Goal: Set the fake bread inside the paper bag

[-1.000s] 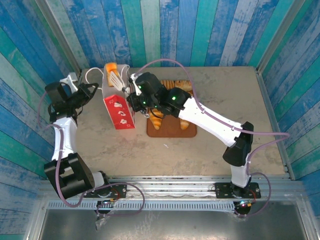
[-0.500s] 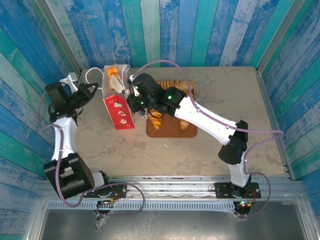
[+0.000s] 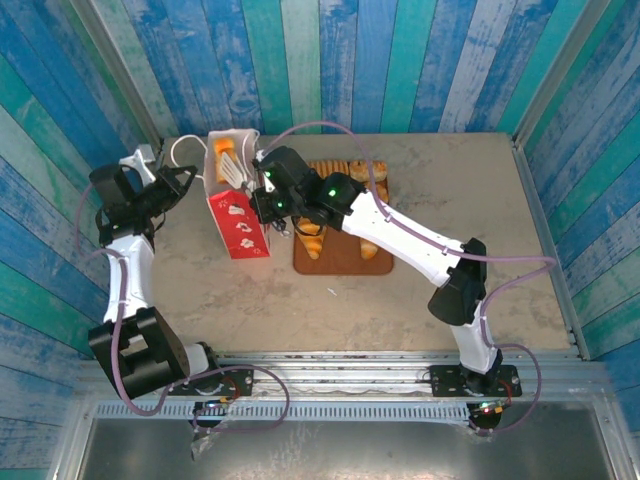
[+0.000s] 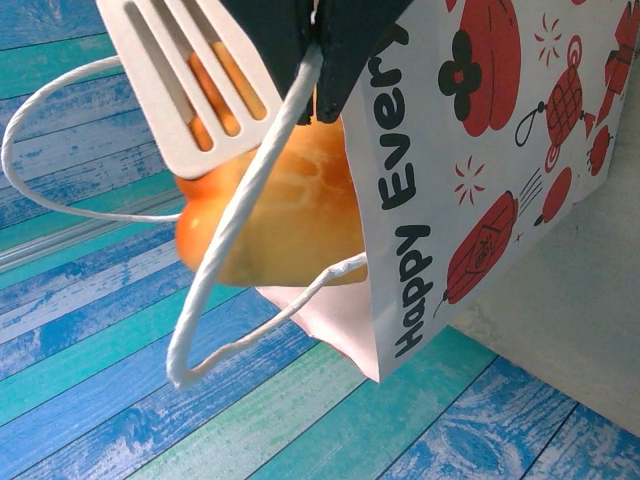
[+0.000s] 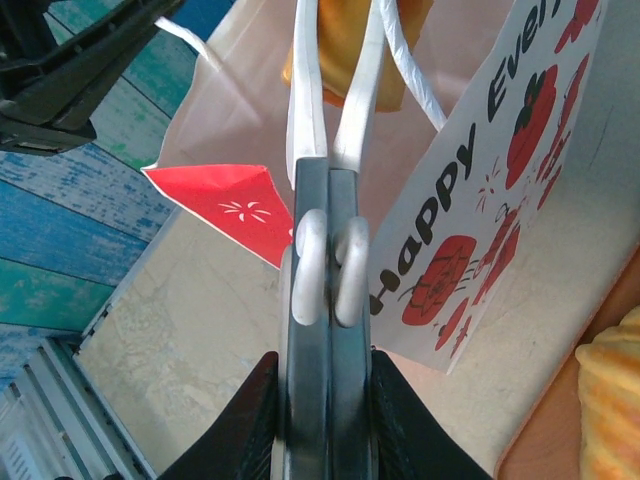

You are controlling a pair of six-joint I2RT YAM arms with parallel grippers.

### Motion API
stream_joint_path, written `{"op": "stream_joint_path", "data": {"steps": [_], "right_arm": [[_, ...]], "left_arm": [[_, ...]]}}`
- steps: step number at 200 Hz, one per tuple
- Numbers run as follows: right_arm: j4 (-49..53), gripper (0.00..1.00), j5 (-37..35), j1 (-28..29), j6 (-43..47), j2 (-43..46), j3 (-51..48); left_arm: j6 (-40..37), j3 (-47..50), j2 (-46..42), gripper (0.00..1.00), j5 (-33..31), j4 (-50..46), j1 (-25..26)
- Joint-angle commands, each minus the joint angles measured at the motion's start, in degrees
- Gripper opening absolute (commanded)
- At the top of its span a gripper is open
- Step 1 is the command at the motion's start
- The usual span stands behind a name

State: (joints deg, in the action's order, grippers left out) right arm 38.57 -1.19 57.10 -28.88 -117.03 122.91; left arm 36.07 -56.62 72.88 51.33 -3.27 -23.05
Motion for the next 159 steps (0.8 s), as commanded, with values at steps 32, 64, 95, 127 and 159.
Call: {"op": "stream_joint_path", "data": {"steps": [32, 64, 95, 127, 159], "right_arm": [[-1.5, 0.29, 4.2, -1.5, -2.1, -0.8, 2.1], [-1.7, 0.39, 4.6, -1.6, -2.0, -0.7, 2.2], [-1.6, 0.45, 4.6, -1.6, -1.8, -0.5, 2.1], [-1.6, 0.51, 3.7, -1.6, -1.5, 0.0, 2.0], [-1.6, 0.54, 3.1, -1.6, -1.3, 0.7, 1.7]], "left_arm": [[0.4, 1.2, -3.3, 0.01, 1.4, 2.4, -0.2], [0.4, 1.2, -3.2, 0.01, 1.5, 2.5, -0.1], [0.3, 1.1, -3.3, 0.01, 1.6, 2.3, -0.1], [0.2, 0.9, -3.2, 0.01, 1.6, 2.1, -0.1], [0.1, 0.8, -3.3, 0.01, 1.6, 1.9, -0.2]]}}
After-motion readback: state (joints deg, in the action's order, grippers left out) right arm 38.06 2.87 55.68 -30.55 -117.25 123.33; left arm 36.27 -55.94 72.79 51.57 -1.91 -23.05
